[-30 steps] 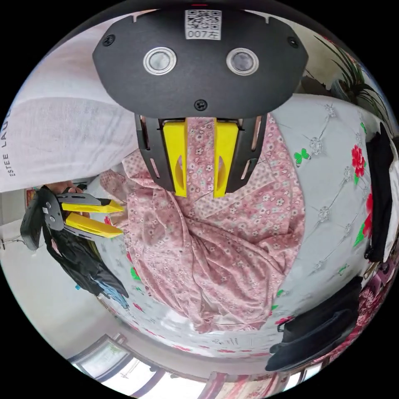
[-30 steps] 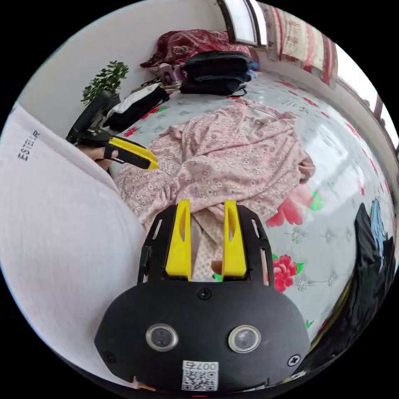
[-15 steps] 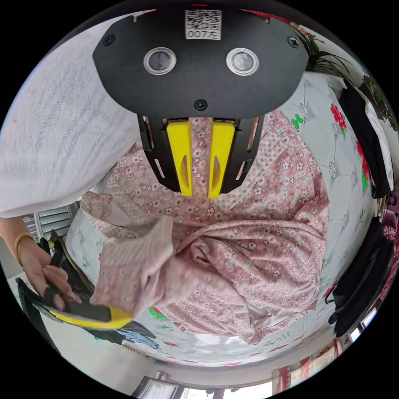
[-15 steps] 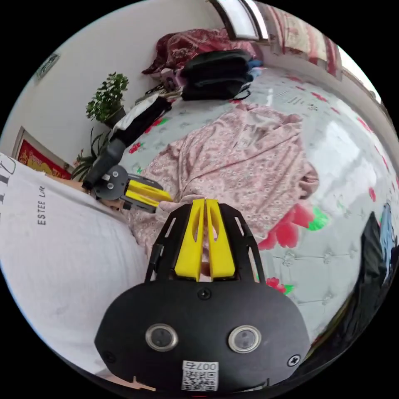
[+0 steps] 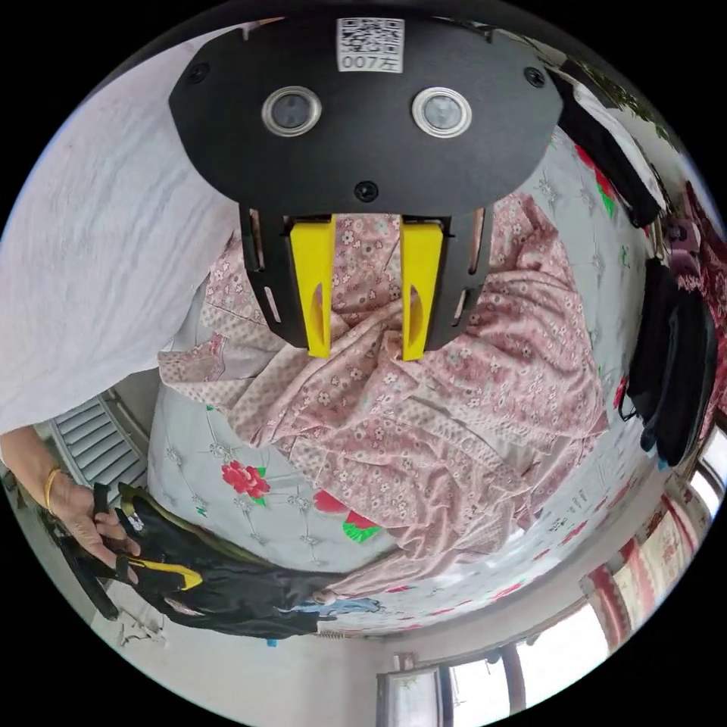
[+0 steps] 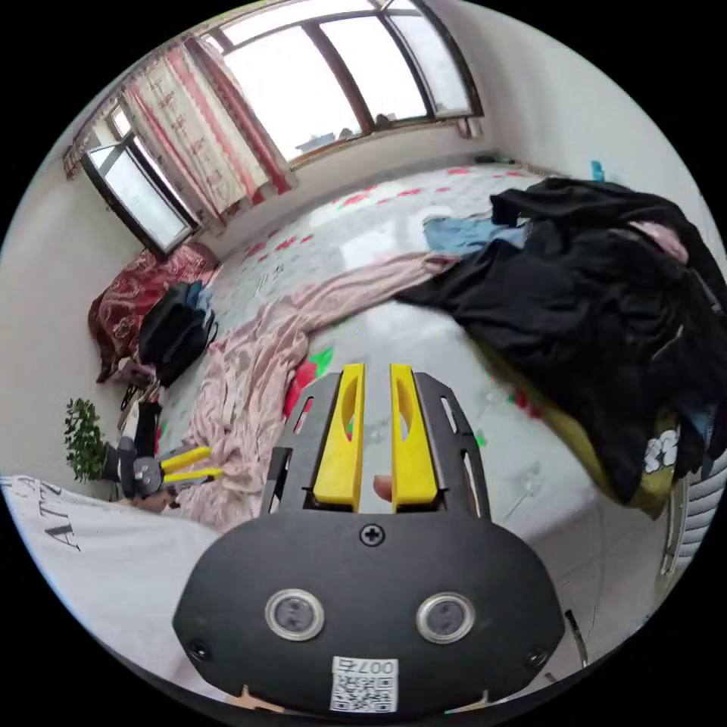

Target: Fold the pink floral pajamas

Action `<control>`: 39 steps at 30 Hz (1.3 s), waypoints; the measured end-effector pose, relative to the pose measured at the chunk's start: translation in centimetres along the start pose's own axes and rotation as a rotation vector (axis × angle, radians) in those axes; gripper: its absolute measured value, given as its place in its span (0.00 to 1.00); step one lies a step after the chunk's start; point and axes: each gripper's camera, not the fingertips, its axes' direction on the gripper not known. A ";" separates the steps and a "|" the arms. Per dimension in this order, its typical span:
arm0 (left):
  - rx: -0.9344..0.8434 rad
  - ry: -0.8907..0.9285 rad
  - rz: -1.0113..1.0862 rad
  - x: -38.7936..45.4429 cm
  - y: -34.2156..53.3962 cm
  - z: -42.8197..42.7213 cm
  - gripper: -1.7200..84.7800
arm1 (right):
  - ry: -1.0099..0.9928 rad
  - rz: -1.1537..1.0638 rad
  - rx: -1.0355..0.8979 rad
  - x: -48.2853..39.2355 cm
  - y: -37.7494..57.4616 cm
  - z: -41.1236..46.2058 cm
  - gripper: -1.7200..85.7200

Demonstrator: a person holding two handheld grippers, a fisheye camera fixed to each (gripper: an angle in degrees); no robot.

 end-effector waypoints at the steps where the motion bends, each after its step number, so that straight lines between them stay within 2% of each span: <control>1: -0.058 -0.013 0.060 0.8 -0.9 1.4 0.17 | -0.025 -0.016 -0.064 -1.0 0.9 1.7 0.07; 2: -0.125 -0.065 0.114 1.5 -1.5 2.8 0.16 | -0.063 -0.058 -0.152 -2.9 2.6 4.2 0.08; 4: -0.105 -0.107 0.173 1.8 -1.8 2.8 0.11 | -0.107 -0.140 -0.226 -5.7 4.3 6.2 0.08; 6: -0.119 -0.090 0.145 0.6 -1.8 2.3 0.07 | -0.117 -0.263 -0.270 -7.9 5.2 6.5 0.08; 8: -0.017 0.037 0.013 -3.2 -0.5 -1.0 0.05 | -0.091 -0.310 -0.280 -8.1 5.2 6.0 0.08; 10: 0.109 0.088 -0.115 -7.0 1.9 -5.0 0.04 | -0.068 -0.305 -0.272 -7.2 4.9 5.2 0.08; 12: 0.227 0.045 -0.249 -11.2 5.5 -9.9 0.04 | -0.077 -0.265 -0.249 -5.6 4.7 4.2 0.09; 14: 0.335 -0.231 -0.497 -17.5 12.2 -16.9 0.05 | -0.091 -0.246 -0.239 -4.8 4.8 3.8 0.09; 15: 0.339 -0.303 -0.596 -19.2 14.2 -18.5 0.05 | -0.102 -0.247 -0.243 -4.6 5.1 3.7 0.10; 17: 0.331 -0.545 -0.986 -24.2 22.9 -23.8 0.07 | -0.115 -0.256 -0.255 -4.5 5.6 3.9 0.10; 21: 0.340 -0.695 -1.200 -23.9 32.6 -27.4 0.13 | -0.149 -0.286 -0.315 -4.7 7.4 4.9 0.12; 24: 0.278 -0.582 -1.130 -20.6 35.1 -24.4 0.13 | -0.168 -0.289 -0.365 -4.7 8.7 5.8 0.12; 29: 0.111 -0.050 -0.829 -11.0 30.2 -12.3 0.12 | -0.169 -0.346 -0.449 -6.7 9.3 7.7 0.09; 32: 0.125 0.137 -0.711 -6.5 26.5 -9.6 0.12 | -0.160 -0.475 -0.437 -10.2 8.3 7.6 0.07; 34: 0.102 0.190 -0.549 -4.8 24.2 -9.4 0.13 | -0.237 -0.568 -0.368 -13.4 7.6 5.7 0.06; 35: 0.078 0.156 -0.458 -3.9 23.2 -9.8 0.15 | -0.302 -0.647 -0.326 -16.0 7.3 4.2 0.06; 37: 0.099 0.143 -0.386 -3.3 22.5 -10.5 0.14 | -0.412 -0.778 -0.303 -19.5 7.4 2.3 0.08; 39: 0.115 0.171 -0.401 -3.8 22.3 -10.6 0.14 | -0.573 -0.873 -0.338 -21.7 7.6 1.5 0.10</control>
